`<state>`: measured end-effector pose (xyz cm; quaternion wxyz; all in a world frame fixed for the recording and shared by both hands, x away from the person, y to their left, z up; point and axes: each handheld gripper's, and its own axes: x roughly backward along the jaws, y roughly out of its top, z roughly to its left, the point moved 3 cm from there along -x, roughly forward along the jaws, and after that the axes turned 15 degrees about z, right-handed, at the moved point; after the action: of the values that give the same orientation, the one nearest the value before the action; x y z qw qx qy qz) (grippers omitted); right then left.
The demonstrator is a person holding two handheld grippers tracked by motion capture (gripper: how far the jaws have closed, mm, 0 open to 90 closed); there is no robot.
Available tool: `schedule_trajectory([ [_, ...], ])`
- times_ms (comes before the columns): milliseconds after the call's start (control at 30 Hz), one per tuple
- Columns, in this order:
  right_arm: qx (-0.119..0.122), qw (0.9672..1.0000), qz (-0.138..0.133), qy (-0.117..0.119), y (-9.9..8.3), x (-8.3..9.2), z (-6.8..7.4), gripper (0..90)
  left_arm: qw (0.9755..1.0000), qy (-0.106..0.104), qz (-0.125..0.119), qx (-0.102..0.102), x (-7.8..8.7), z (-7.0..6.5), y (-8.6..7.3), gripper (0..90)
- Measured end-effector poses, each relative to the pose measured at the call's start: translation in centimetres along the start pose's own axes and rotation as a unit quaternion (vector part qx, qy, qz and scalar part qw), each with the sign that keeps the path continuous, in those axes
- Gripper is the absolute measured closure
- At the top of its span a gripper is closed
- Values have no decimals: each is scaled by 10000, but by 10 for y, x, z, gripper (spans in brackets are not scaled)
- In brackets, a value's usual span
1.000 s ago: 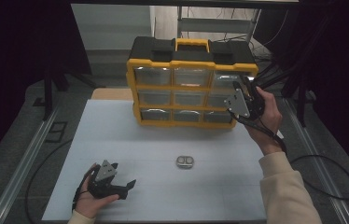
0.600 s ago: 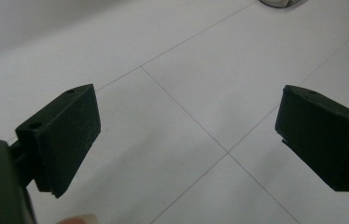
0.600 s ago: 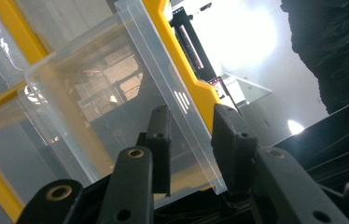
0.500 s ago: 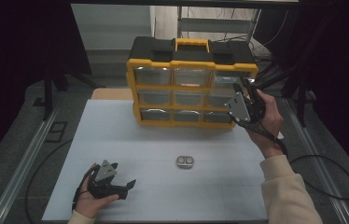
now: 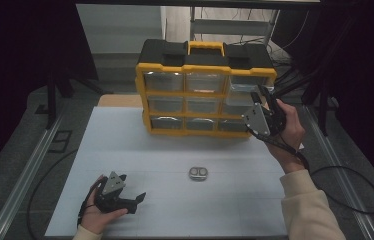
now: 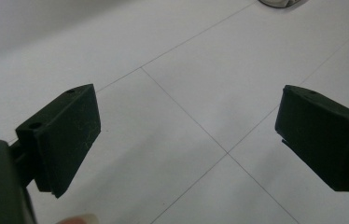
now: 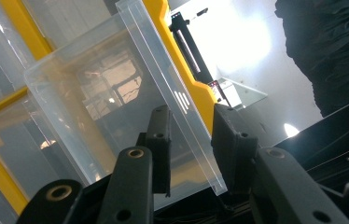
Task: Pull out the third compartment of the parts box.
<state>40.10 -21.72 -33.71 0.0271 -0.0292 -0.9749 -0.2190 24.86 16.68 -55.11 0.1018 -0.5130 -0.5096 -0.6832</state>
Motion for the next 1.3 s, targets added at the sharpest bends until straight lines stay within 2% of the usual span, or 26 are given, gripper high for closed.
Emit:
schedule_trajectory([
  [1300,-24,9999,-85,-70,-7,13,4,694,10000,3,9,-6,0,0,0,73],
])
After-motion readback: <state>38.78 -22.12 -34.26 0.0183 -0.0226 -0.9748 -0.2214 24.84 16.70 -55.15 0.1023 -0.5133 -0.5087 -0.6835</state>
